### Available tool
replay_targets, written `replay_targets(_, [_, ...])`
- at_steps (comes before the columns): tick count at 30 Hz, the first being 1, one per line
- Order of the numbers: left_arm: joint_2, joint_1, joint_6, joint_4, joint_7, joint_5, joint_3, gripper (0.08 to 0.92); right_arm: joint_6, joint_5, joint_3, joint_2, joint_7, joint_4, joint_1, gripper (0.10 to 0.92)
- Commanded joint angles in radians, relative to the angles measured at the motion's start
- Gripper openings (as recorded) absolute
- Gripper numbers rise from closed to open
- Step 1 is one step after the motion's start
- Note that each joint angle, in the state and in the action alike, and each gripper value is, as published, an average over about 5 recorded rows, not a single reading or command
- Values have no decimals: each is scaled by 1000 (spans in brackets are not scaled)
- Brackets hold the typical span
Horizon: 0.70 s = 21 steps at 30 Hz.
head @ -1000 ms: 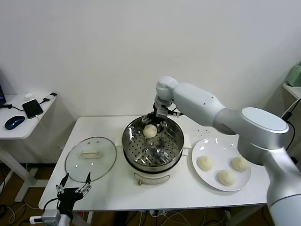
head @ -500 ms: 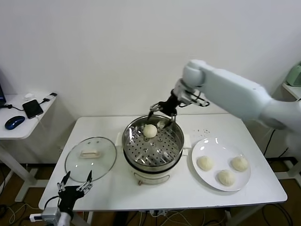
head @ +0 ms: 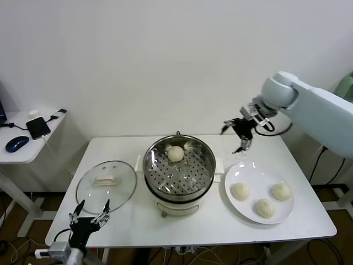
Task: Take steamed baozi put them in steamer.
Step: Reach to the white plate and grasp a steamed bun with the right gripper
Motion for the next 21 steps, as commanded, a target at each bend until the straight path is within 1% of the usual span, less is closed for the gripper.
replay_targets(1, [0,5,2,1,2,-3,1,823,-272,-52,88,-72,-31,36,-158,823])
replay_targets(5, [0,3,2,5,6,-10,0,823,-214,-51,140,-37,12,-10,-264,823])
replay_targets(9, [-3,6,14,-12,19,-47,-3,823,-154,-95,175,7,55,-57,-340,823])
replay_targets(15, [1,7,21,-16,26,-52,-8,823,-126,-174,205,52,60,-91,-404,823])
replay_targets(21, [1,5,22,-4,25,-51,-8,823,-107,-191,217,71,50,-114,-429,823])
